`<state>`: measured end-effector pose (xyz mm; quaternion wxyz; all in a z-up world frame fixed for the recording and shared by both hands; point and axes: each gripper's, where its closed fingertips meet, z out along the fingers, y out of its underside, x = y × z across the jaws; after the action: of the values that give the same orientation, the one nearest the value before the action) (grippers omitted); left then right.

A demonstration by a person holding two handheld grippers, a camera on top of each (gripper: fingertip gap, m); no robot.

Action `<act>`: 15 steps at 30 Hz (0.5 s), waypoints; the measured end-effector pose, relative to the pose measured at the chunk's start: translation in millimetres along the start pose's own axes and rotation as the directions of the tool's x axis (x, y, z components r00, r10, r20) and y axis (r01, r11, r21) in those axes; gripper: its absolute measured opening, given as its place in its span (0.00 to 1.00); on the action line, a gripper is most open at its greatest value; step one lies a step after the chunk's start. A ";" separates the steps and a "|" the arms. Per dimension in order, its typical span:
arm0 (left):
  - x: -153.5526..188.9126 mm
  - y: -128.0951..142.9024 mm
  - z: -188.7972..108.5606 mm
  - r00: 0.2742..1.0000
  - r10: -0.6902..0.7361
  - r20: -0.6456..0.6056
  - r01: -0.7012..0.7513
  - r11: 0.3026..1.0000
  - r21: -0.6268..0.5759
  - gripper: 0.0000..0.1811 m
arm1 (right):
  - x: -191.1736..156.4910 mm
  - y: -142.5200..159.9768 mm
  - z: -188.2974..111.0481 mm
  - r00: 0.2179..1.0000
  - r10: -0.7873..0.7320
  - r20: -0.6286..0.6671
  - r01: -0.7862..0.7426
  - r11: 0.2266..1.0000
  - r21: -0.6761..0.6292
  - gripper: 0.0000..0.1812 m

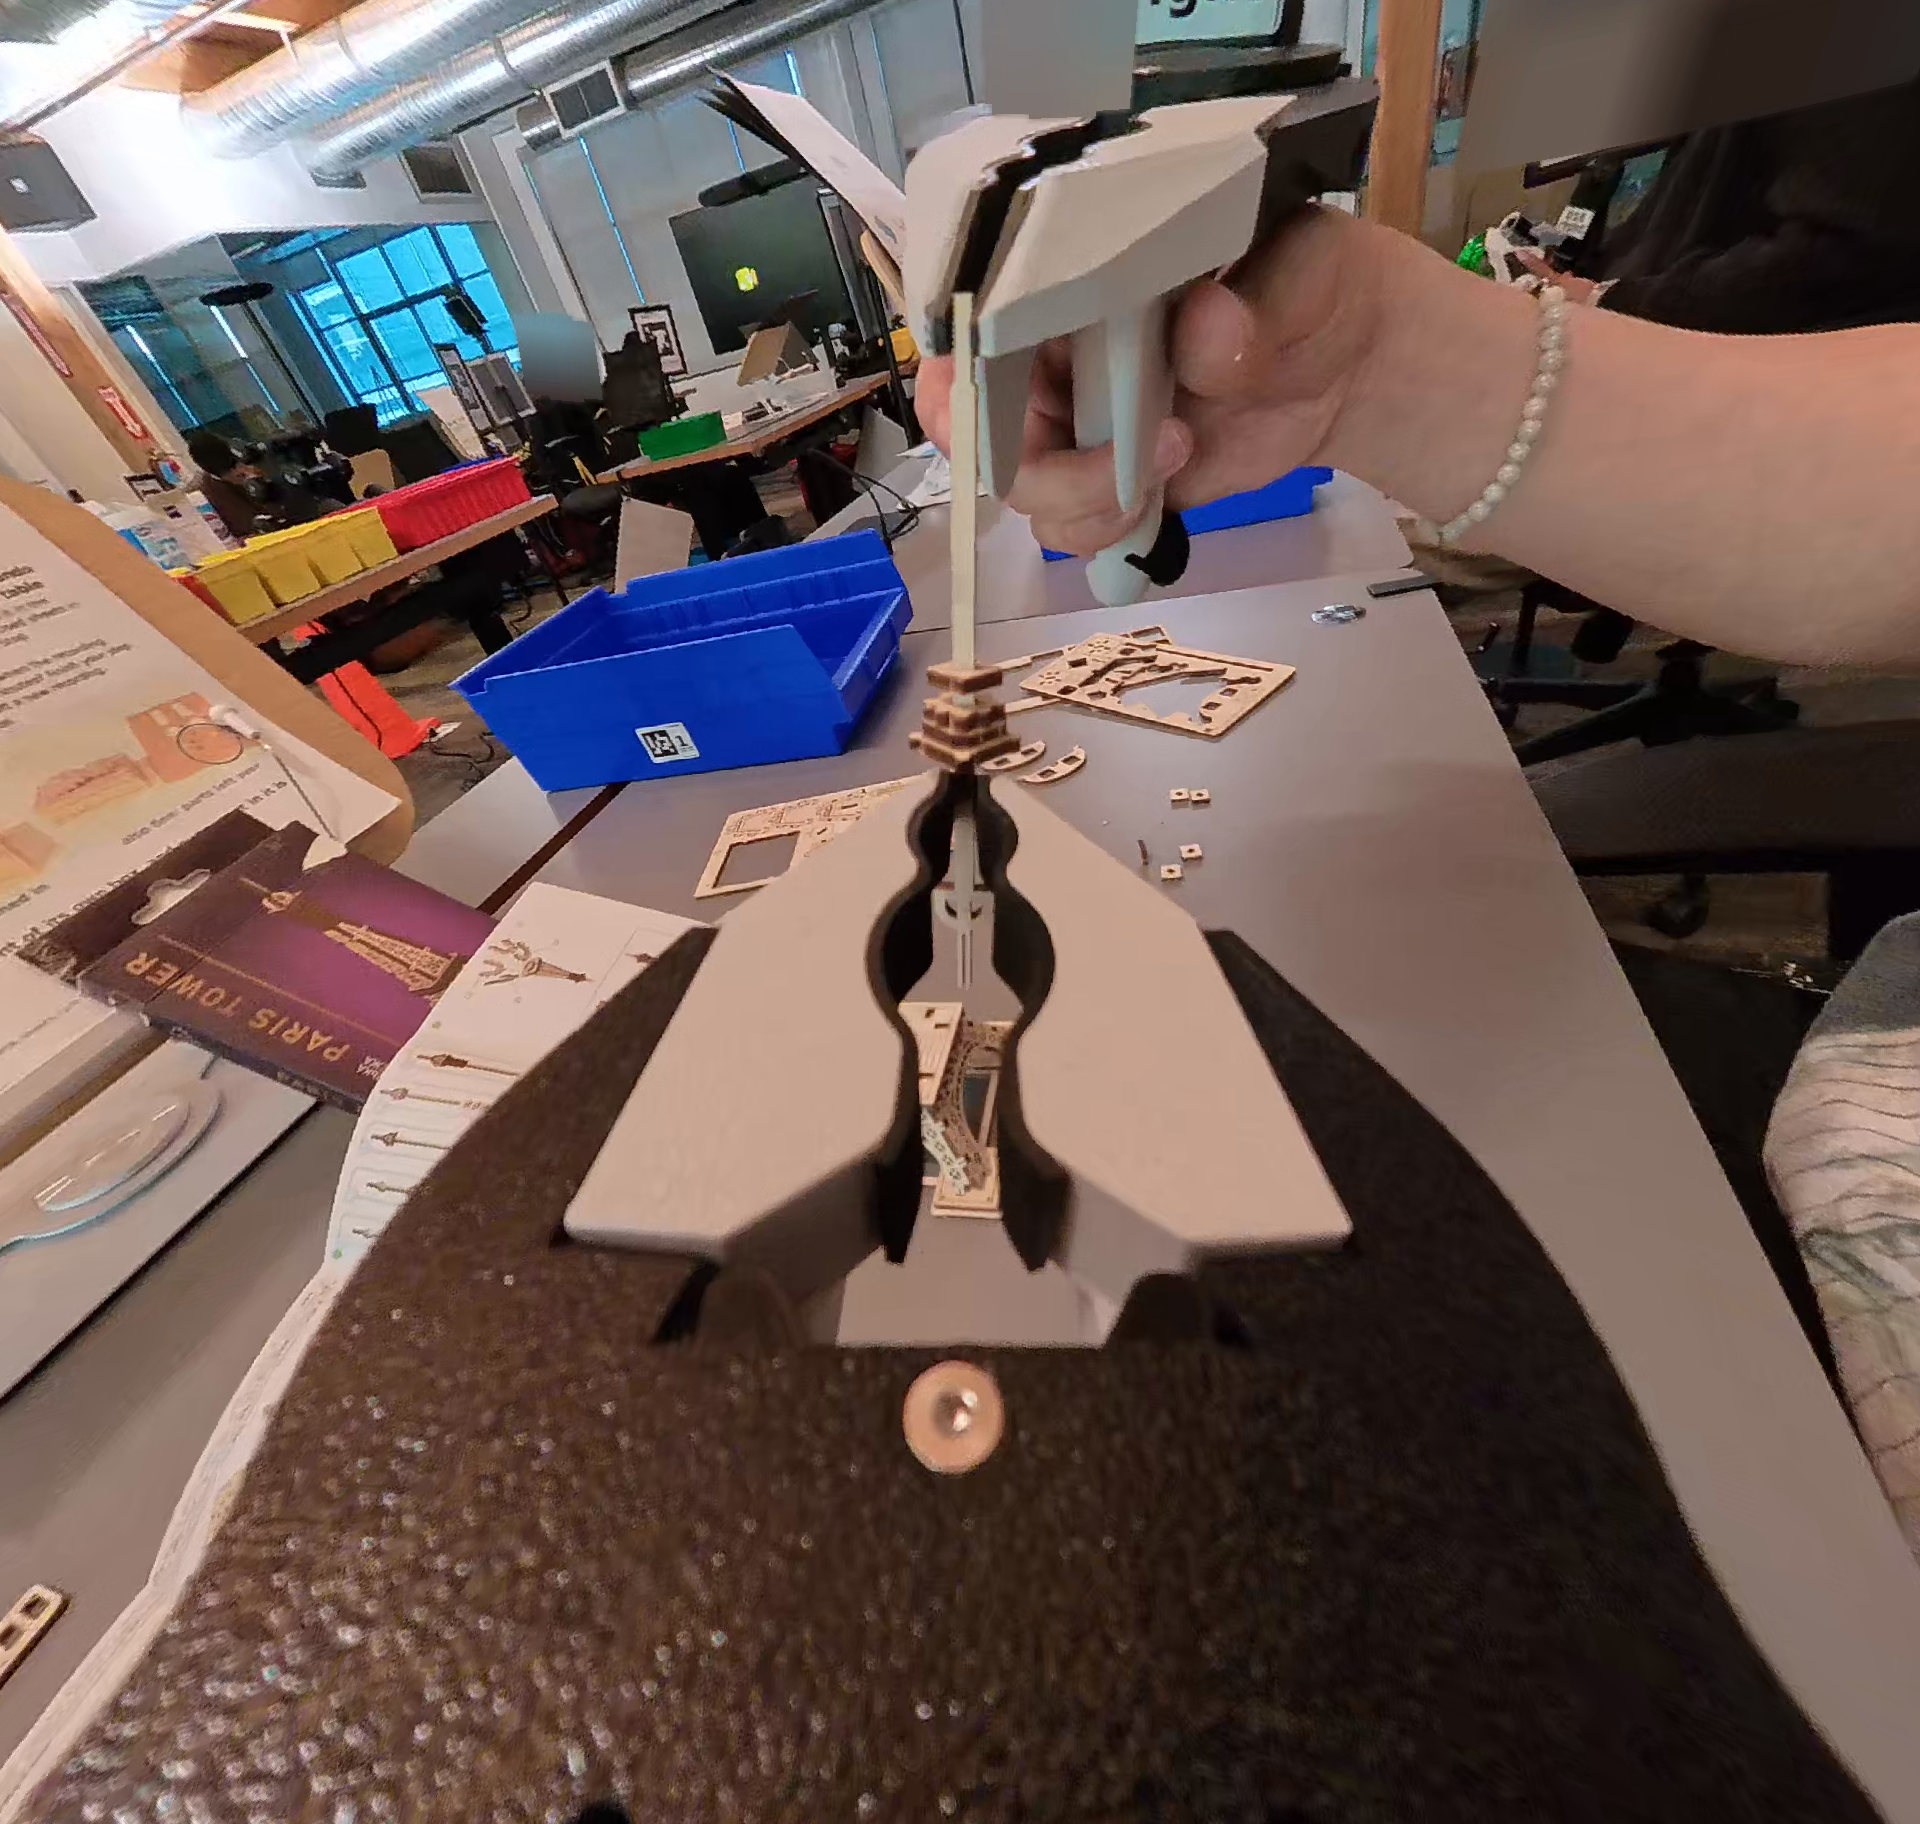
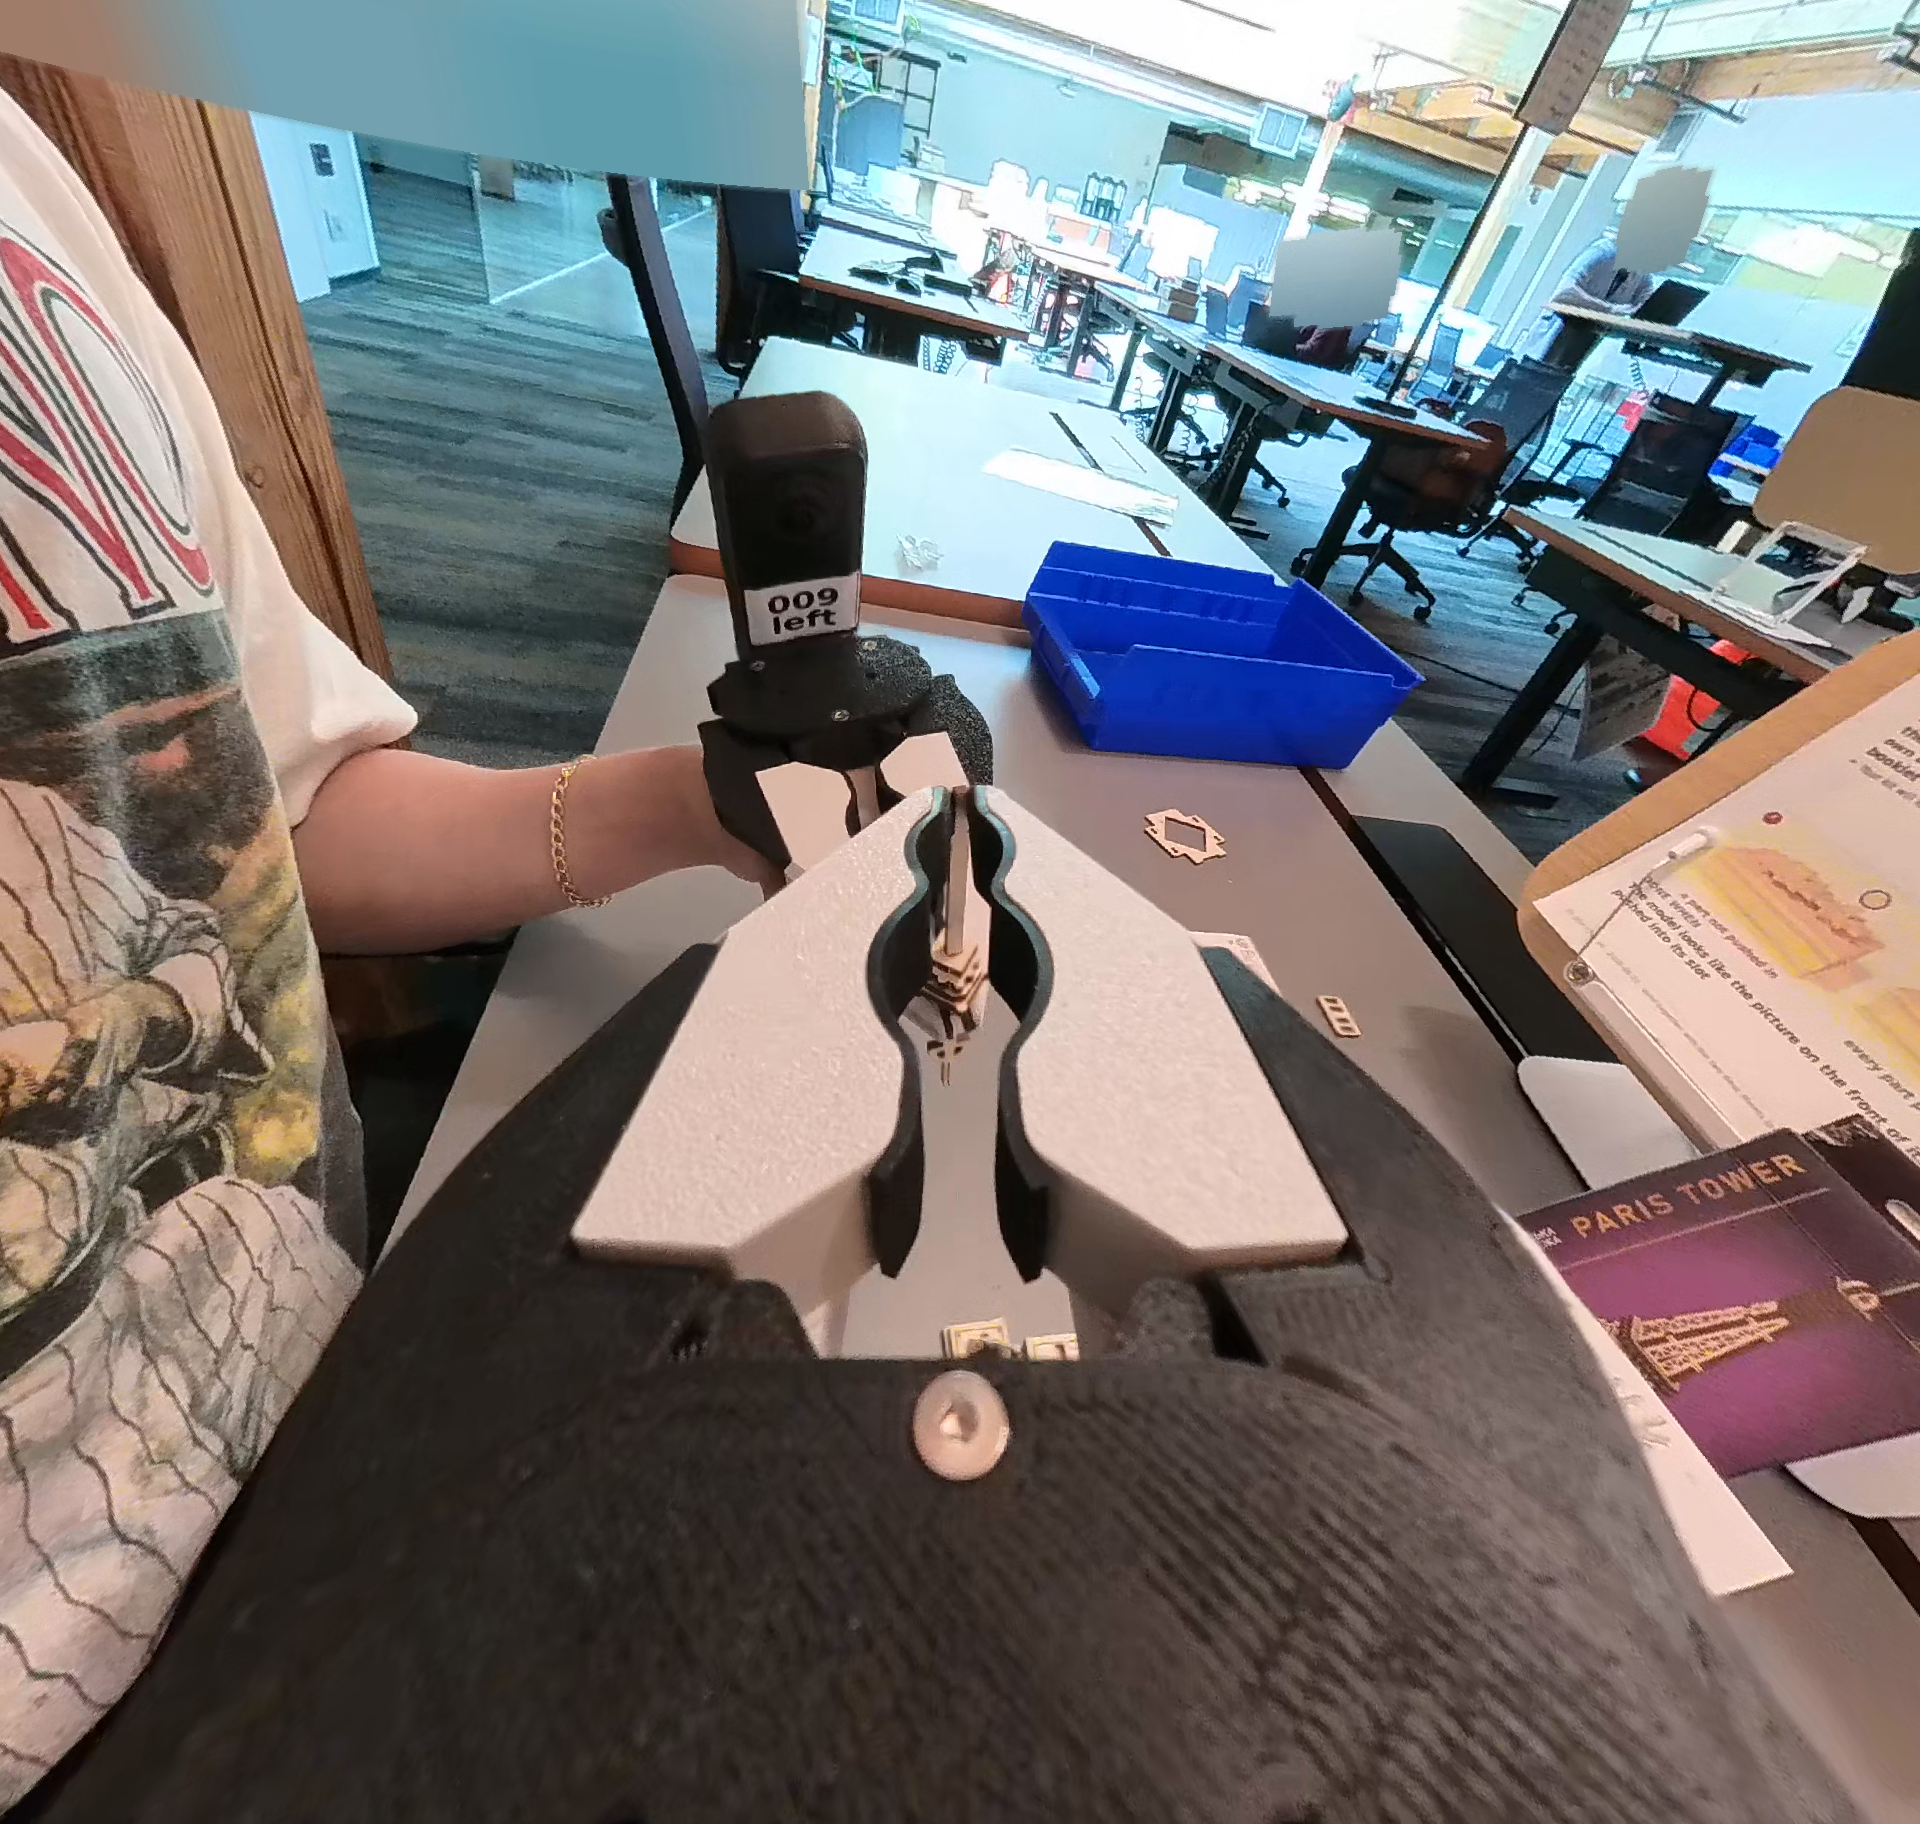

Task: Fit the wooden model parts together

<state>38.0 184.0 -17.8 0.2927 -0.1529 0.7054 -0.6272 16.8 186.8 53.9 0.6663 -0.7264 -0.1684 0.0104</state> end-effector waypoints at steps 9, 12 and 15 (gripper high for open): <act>-3.2 12.5 -1.4 0.997 -0.064 -0.031 0.064 0.998 -0.003 0.00 | 13.7 17.5 -28.7 0.987 -0.083 -0.135 0.061 0.985 -0.158 0.12; -1.3 15.9 0.3 0.995 -0.080 -0.052 0.080 0.997 0.001 0.00 | 22.2 76.1 -67.7 0.972 -0.117 -0.204 0.020 0.906 -0.423 0.14; 0.9 22.5 3.4 0.993 -0.098 -0.072 0.097 0.995 -0.015 0.00 | 10.0 144.5 -107.5 0.977 -0.042 -0.207 -0.096 0.782 -0.615 0.20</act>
<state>42.8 184.4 -40.1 0.2352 -0.1660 0.7108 -0.6418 85.3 77.6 -72.4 0.4033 -0.9045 -0.0810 -0.1126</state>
